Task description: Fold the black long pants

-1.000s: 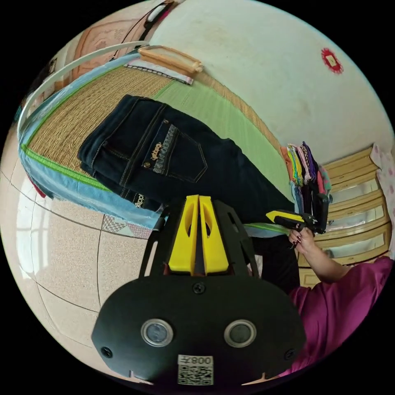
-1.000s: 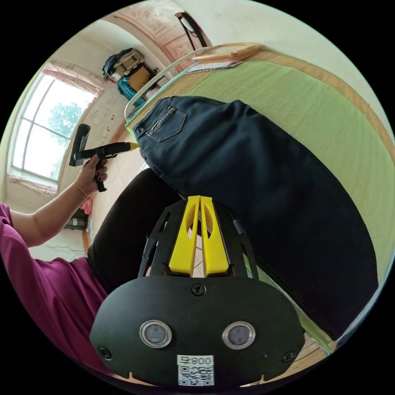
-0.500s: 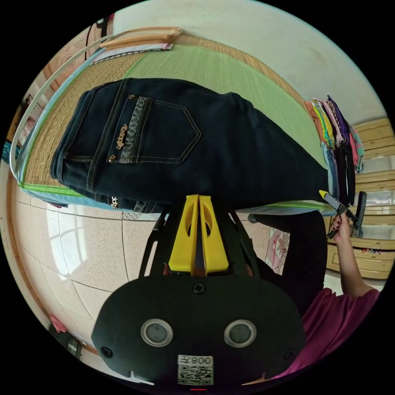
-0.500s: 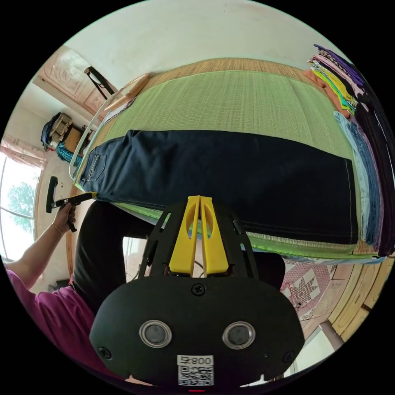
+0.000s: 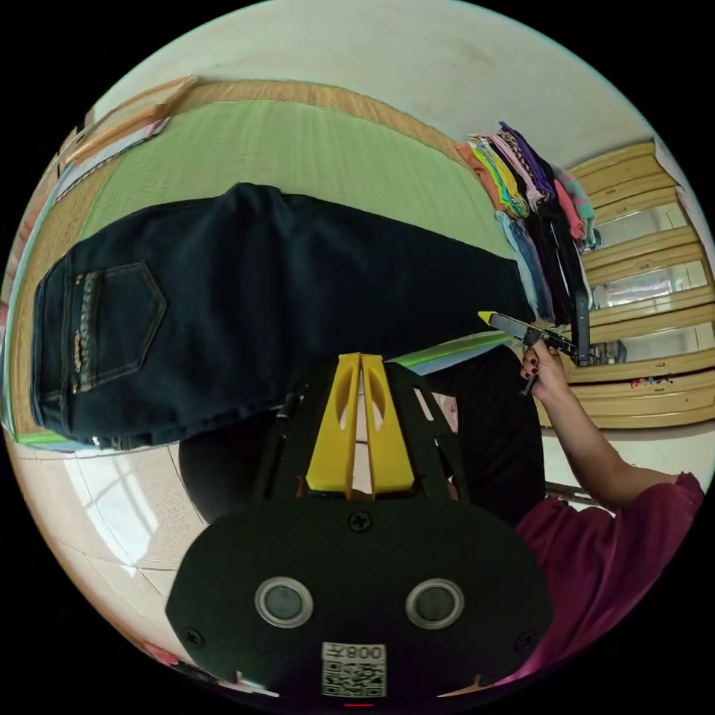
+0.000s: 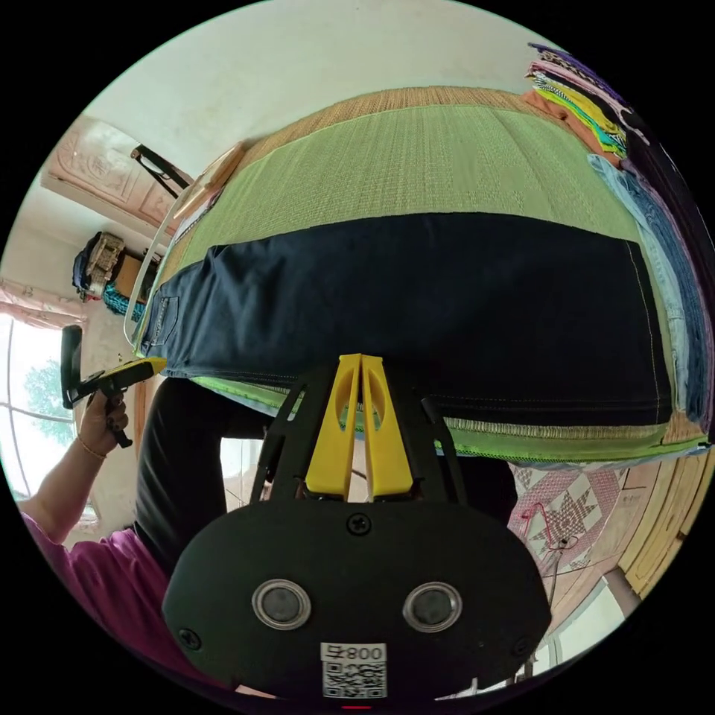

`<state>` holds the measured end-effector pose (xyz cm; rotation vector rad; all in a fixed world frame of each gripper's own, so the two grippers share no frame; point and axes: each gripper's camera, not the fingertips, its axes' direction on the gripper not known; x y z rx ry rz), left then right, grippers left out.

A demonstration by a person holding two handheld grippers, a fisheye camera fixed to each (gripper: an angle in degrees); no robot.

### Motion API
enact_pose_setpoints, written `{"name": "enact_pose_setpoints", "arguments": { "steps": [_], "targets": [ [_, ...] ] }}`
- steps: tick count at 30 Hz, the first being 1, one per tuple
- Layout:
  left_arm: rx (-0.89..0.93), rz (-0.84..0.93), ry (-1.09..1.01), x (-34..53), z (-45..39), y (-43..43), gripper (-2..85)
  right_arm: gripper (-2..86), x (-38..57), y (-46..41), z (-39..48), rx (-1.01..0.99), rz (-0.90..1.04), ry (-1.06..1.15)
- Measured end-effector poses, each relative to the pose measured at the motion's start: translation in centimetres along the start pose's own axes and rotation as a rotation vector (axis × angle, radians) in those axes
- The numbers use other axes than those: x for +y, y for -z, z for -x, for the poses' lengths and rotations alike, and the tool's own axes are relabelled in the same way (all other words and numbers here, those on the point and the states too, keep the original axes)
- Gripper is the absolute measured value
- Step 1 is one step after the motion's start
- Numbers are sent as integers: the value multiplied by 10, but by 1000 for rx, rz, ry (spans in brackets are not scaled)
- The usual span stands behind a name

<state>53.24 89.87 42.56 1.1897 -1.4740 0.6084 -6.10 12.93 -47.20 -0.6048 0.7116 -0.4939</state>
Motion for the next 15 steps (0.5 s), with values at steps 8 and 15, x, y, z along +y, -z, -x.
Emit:
{"name": "enact_pose_setpoints", "arguments": {
  "steps": [8, 15],
  "targets": [
    [23, 109, -230, -124, -180, -56, 1, 12, 87, 111, -141, 13, -279, -296],
    [73, 203, -312, -196, -291, -102, 1, 62, 177, 176, -291, -42, -470, -608]
  ]
}}
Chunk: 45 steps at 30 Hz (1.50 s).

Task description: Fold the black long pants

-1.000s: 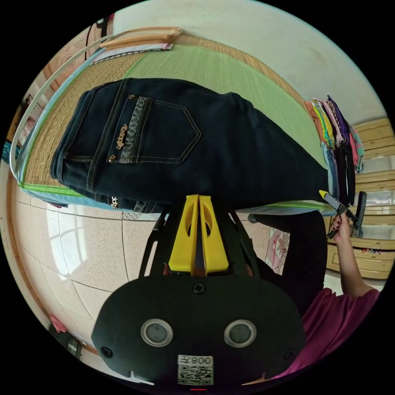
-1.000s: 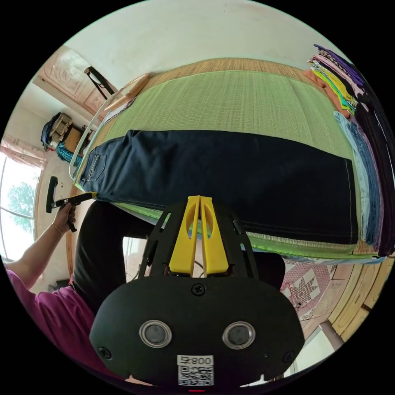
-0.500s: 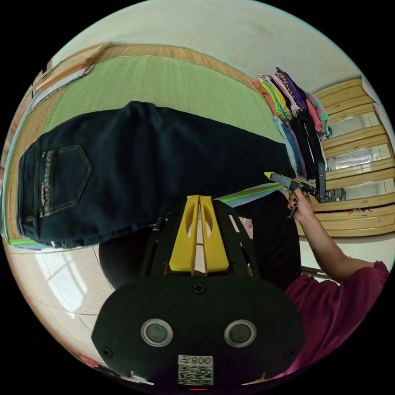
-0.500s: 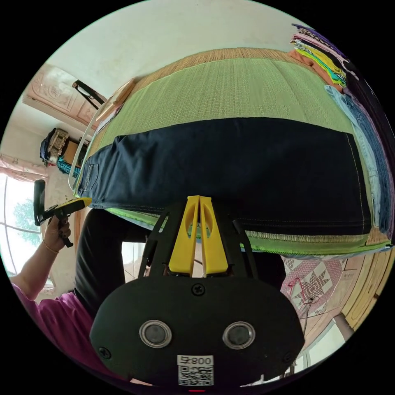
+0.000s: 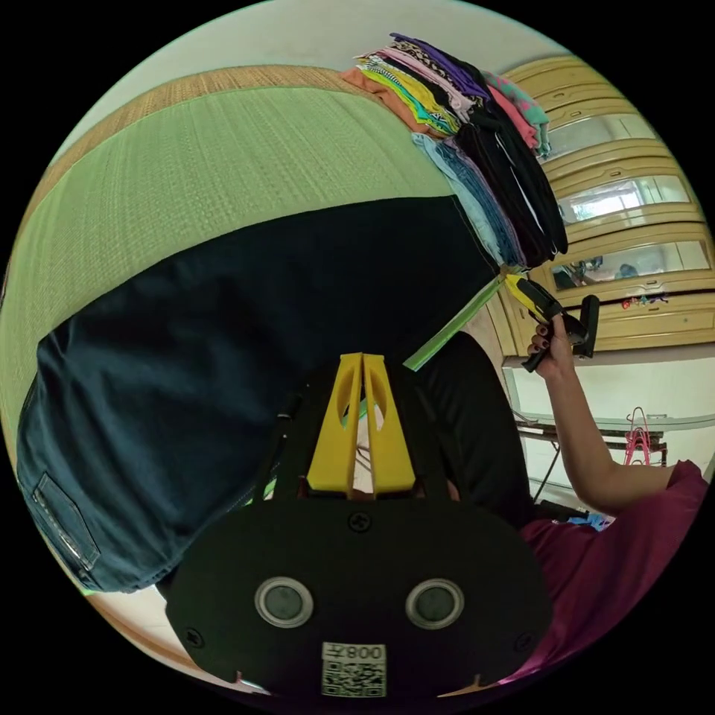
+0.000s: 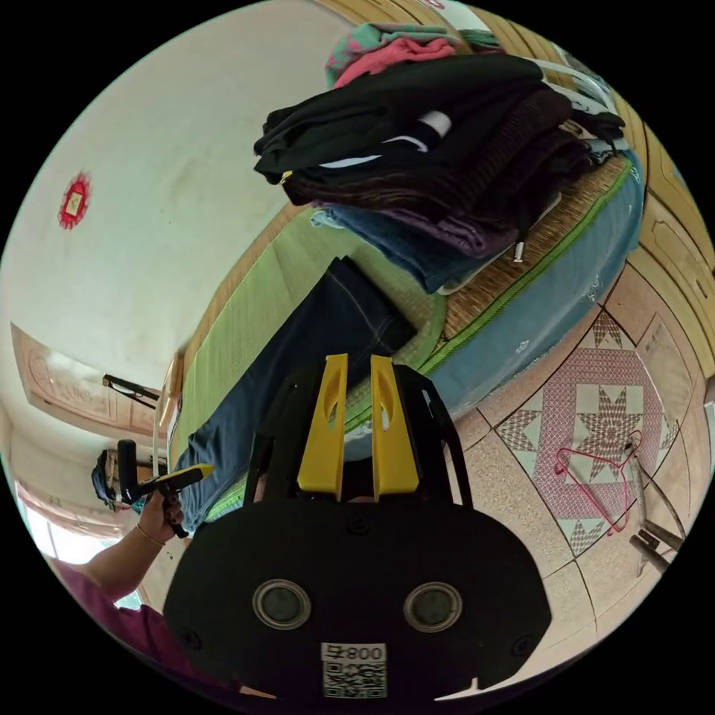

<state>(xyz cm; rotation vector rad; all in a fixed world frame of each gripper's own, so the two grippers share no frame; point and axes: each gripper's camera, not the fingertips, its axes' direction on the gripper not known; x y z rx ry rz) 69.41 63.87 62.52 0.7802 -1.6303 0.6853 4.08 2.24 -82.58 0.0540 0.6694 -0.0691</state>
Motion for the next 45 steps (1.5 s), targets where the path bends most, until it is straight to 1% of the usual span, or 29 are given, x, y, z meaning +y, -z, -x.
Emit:
{"name": "enact_pose_setpoints", "arguments": {
  "steps": [4, 11, 19, 24, 28, 31, 36, 41, 45],
  "targets": [
    [9, 54, -63, -60, -50, -15, 2, 77, -14, 9, -32, 42, -12, -26],
    [46, 103, -133, -159, -125, -35, 2, 83, -33, 6, -74, 70, 27, -16],
    [85, 138, -219, -256, -207, -56, 2, 83, -43, 19, -119, -18, 23, -35],
    [86, 147, -274, -317, -255, -65, 2, 96, -45, 30, -155, -147, 10, -77],
    [83, 141, -332, -376, -295, -72, 3, 89, -51, 29, -172, -177, 15, -92],
    [84, 124, -365, -423, -324, -77, 5, 80, -59, 27, -179, -154, 32, -88],
    [72, 108, -425, -498, -370, -87, 10, 68, -66, 29, -202, -198, 31, -88],
    [-8, 134, -491, -564, -408, -106, 18, 62, -68, 28, -220, -249, 16, -97],
    [-46, 153, -510, -595, -422, -120, 25, 60, -72, 25, -233, -284, 10, -102]
  ]
}}
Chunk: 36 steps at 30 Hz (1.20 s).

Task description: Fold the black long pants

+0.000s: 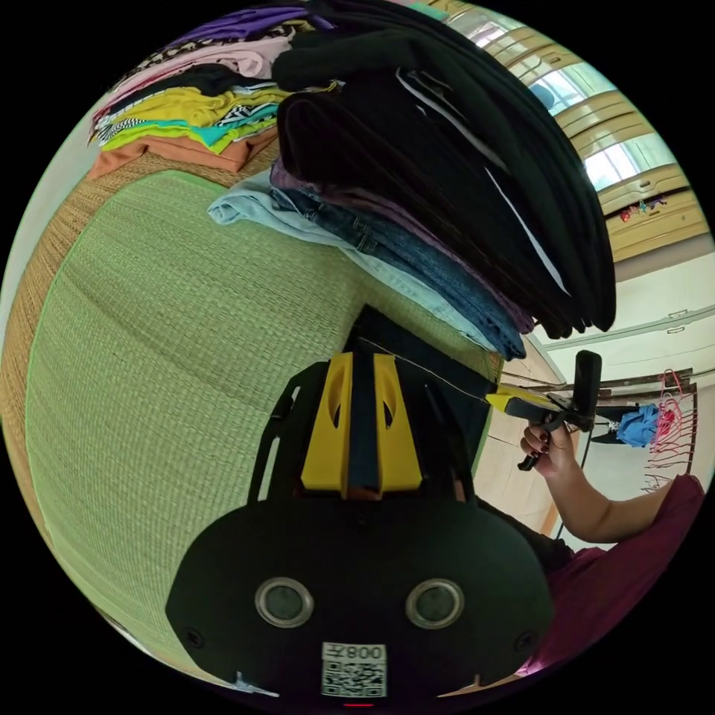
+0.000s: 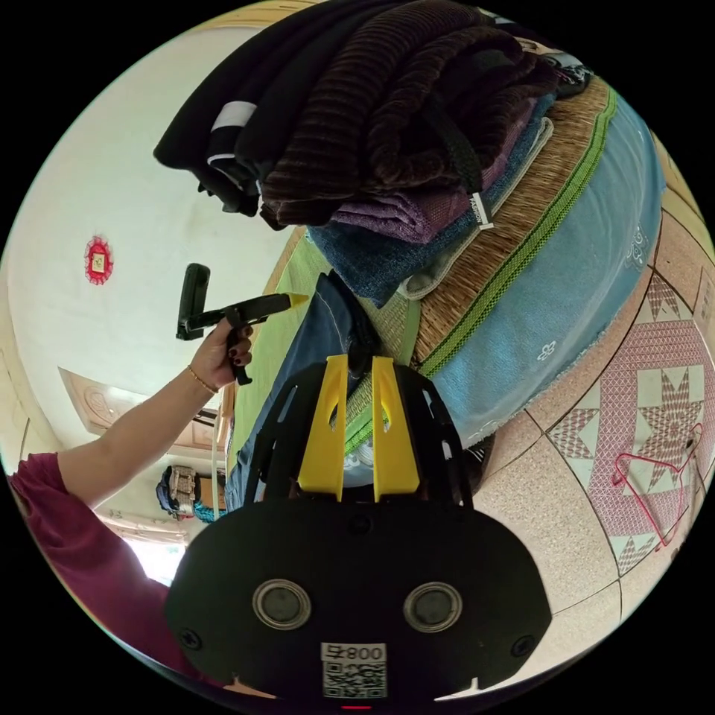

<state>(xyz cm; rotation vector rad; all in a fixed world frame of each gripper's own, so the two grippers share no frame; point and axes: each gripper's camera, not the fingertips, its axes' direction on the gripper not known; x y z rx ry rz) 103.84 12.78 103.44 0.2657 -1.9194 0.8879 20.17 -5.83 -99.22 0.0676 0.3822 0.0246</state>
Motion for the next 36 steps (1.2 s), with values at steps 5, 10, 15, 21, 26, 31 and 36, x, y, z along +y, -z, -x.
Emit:
{"name": "enact_pose_setpoints", "arguments": {
  "steps": [5, 10, 15, 21, 26, 31, 36],
  "targets": [
    [-11, 69, -30, -30, 5, -19, 24, 60, -6, -2, -9, -27, 0, 1],
    [100, 67, 5, -31, 24, -21, 15, 59, -11, -7, -12, -39, -5, -2],
    [137, 40, 43, -22, 38, -19, 6, 57, -17, -14, -10, -47, -2, -8],
    [139, 3, 5, 2, 46, -7, 2, 52, -19, -23, -1, -54, -17, -24],
    [173, -37, 14, 37, 62, 1, 2, 46, -19, -28, 17, -68, -33, -11],
    [181, -78, -1, 78, 77, 18, 2, 39, -16, -27, 51, -102, -54, 38],
    [191, -150, -25, 138, 95, 47, 2, 35, -6, -27, 110, -168, -78, 130]
  ]
}}
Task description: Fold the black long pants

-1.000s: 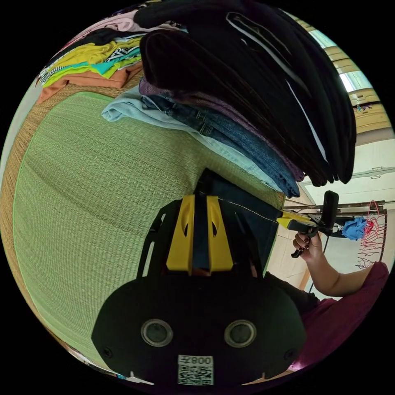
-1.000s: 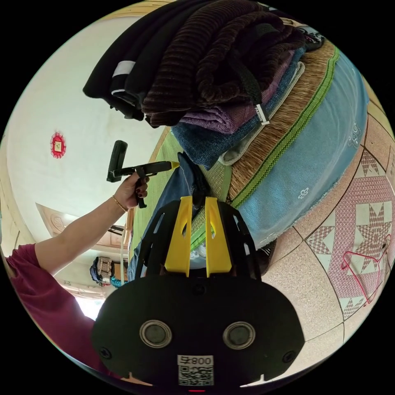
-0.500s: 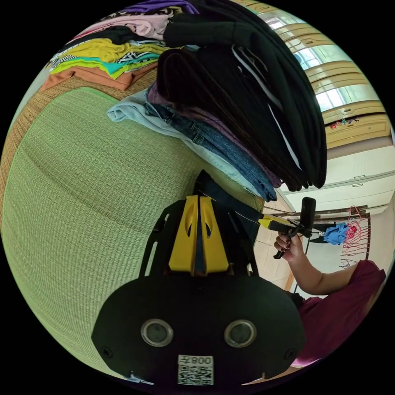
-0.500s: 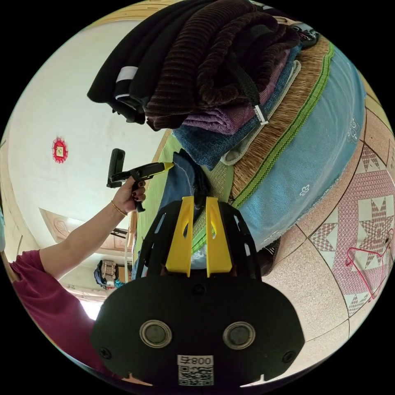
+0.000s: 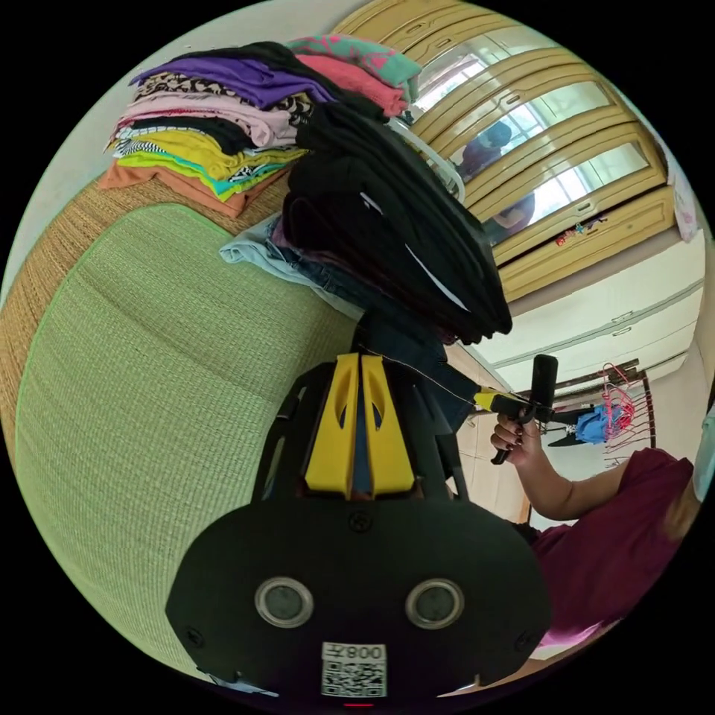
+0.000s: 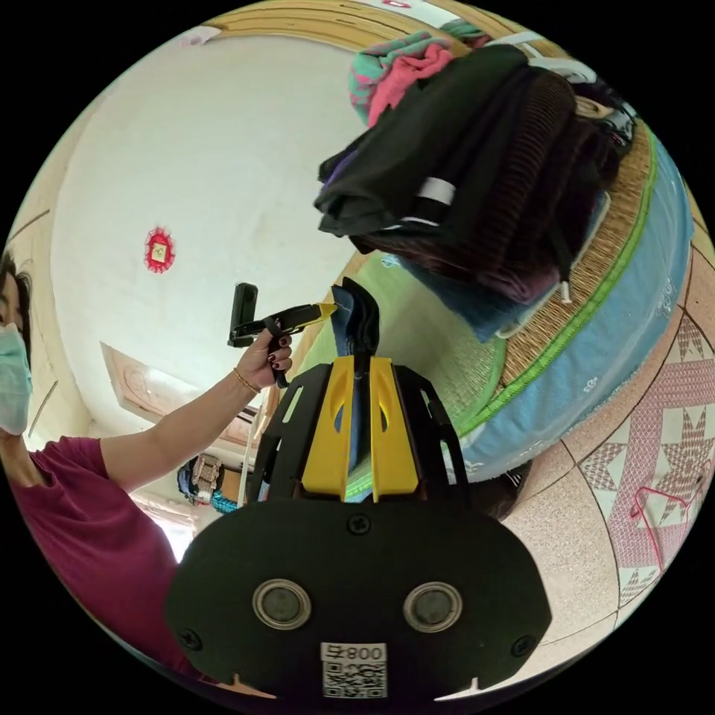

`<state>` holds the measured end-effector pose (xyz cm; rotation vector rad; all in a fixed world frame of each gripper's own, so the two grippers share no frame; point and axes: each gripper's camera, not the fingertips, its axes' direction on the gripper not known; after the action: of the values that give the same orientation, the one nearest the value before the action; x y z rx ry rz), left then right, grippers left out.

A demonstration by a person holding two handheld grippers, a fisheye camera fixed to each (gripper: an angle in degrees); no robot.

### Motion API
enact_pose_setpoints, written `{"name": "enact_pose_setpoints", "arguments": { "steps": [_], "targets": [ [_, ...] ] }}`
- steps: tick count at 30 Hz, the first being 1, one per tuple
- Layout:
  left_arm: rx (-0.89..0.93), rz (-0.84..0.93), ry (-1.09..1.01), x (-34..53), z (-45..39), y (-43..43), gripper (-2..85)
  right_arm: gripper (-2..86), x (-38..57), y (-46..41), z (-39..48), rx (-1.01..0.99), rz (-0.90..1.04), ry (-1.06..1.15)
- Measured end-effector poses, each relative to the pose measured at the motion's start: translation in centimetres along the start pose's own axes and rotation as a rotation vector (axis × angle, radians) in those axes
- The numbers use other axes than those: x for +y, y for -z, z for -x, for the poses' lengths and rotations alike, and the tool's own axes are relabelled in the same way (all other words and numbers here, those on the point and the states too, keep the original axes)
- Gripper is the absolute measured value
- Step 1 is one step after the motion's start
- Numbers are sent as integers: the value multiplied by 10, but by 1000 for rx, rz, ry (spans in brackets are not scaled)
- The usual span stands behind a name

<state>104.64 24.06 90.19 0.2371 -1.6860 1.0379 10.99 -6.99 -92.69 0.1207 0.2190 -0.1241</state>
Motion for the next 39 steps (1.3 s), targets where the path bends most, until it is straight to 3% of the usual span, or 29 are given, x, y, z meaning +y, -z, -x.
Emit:
{"name": "enact_pose_setpoints", "arguments": {
  "steps": [10, 22, 27, 31, 33, 39],
  "targets": [
    [28, -223, 43, 191, 49, 104, 3, 34, 22, -74, 151, -114, 82, 242],
    [18, -475, 324, 492, 153, 168, 9, 31, 90, -273, 341, -253, 353, 493],
    [-26, -512, 603, 649, 205, 156, 15, 24, 177, -412, 394, -152, 625, 615],
    [89, -474, 821, 774, 228, 109, 27, 10, 251, -511, 387, -29, 847, 622],
    [148, -461, 838, 805, 226, 89, 35, 5, 284, -552, 381, -79, 975, 566],
    [171, -378, 760, 834, 226, 47, 61, 11, 301, -572, 411, -3, 952, 659]
  ]
}}
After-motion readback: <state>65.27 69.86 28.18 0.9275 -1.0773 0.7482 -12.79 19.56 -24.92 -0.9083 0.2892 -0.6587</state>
